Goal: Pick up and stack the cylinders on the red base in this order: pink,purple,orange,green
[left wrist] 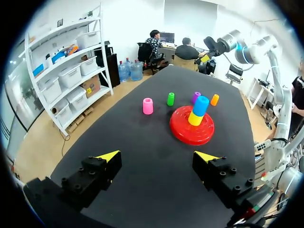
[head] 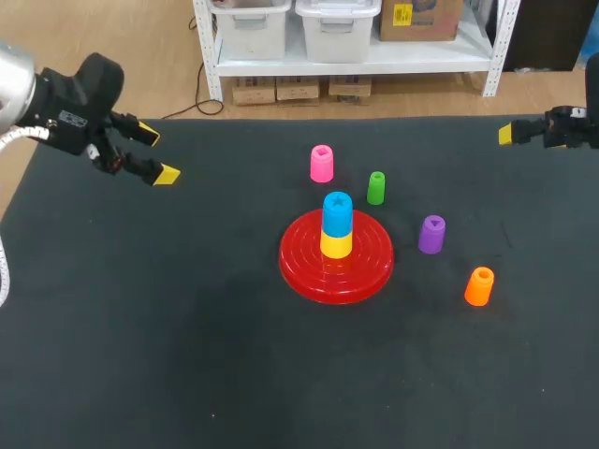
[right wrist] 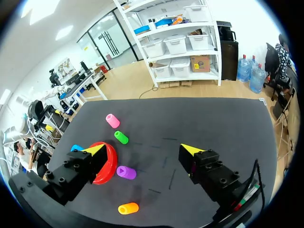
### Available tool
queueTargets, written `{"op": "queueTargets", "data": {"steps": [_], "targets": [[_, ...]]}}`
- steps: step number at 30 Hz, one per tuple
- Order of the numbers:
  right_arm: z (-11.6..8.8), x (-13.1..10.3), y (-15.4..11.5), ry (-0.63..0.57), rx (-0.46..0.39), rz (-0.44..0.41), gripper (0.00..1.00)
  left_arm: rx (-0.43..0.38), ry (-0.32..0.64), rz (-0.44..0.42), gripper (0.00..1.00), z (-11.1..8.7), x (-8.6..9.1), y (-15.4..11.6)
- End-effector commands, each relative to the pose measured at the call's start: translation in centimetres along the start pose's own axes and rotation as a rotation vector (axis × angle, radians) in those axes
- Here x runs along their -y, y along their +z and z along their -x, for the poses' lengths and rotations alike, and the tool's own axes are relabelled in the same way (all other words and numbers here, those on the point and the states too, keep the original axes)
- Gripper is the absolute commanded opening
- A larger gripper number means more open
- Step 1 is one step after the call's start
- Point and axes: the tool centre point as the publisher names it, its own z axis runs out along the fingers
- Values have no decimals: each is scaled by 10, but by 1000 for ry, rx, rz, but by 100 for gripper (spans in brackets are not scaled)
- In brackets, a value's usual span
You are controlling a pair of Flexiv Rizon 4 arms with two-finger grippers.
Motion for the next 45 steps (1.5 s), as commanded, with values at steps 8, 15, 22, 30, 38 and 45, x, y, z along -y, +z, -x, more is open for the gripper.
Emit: {"op": "queueTargets", "data": {"steps": [8, 15, 22, 30, 38, 45], "targets": [[0, 0, 0, 0, 0, 0, 100, 6, 2, 1, 100, -1, 0, 0], [0, 0, 0, 0, 0, 0, 100, 6, 2, 1, 100, -1, 0, 0], [36, -27, 41, -76, -189, -126, 100, 6, 2, 1, 100, -1, 0, 0], [65, -68, 97, -198, -370, -103, 100, 6, 2, 1, 100, -1, 0, 0], [66, -95, 142, -296, -503, -111, 100, 6, 2, 1, 100, -1, 0, 0], [59, -118, 176, -361, -572, -117, 100, 6, 2, 1, 100, -1, 0, 0]]}}
